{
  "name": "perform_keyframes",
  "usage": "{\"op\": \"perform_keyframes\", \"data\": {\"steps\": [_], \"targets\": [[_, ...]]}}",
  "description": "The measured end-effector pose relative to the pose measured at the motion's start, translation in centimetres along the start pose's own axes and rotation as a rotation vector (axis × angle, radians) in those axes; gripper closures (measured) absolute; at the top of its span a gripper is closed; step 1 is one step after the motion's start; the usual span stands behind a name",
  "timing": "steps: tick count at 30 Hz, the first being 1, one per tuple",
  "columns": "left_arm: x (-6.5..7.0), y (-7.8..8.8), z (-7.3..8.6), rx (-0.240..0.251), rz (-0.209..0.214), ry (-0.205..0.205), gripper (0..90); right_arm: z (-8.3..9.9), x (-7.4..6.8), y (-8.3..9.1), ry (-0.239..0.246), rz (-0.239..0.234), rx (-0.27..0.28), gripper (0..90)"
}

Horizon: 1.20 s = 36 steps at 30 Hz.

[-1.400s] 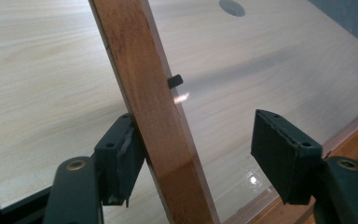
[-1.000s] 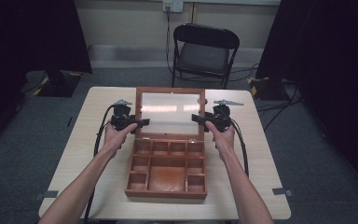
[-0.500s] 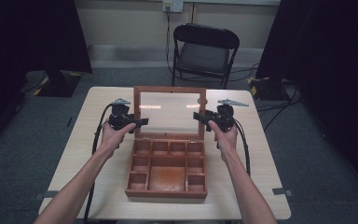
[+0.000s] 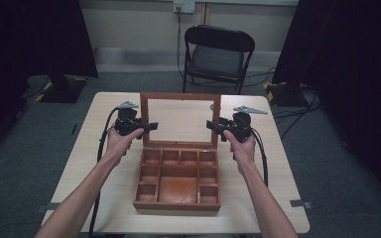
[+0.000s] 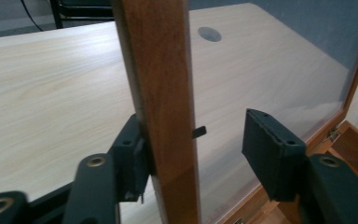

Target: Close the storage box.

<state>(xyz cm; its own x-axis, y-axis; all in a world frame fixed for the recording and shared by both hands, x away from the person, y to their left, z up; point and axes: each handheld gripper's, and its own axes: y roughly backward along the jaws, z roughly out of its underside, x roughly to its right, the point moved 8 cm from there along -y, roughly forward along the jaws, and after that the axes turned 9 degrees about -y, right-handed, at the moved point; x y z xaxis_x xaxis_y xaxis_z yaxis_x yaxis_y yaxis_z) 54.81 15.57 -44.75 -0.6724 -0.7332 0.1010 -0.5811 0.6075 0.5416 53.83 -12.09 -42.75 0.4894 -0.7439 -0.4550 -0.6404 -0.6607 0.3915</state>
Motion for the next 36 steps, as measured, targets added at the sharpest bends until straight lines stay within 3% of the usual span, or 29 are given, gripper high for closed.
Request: {"op": "perform_keyframes", "data": {"steps": [6,14,17,30,36], "targets": [[0.4,0.6,0.0,0.023,0.021,0.0,45.3,0.0,-0.3,0.1,0.001,-0.006,-0.009,35.5],[1.1,1.7,0.0,0.039,0.046,-0.017,45.6,0.1,-1.4,0.4,0.029,0.033,-0.015,36.4],[1.4,2.0,0.1,0.037,0.04,-0.045,45.2,0.3,-1.6,0.9,0.04,0.044,-0.023,39.5],[2.5,3.1,0.2,0.045,0.041,-0.091,44.2,0.5,-2.5,2.1,0.017,0.037,-0.054,42.4],[3.1,4.0,0.1,0.059,0.064,-0.096,44.6,0.7,-3.1,2.5,0.018,0.02,-0.057,42.0]]}}
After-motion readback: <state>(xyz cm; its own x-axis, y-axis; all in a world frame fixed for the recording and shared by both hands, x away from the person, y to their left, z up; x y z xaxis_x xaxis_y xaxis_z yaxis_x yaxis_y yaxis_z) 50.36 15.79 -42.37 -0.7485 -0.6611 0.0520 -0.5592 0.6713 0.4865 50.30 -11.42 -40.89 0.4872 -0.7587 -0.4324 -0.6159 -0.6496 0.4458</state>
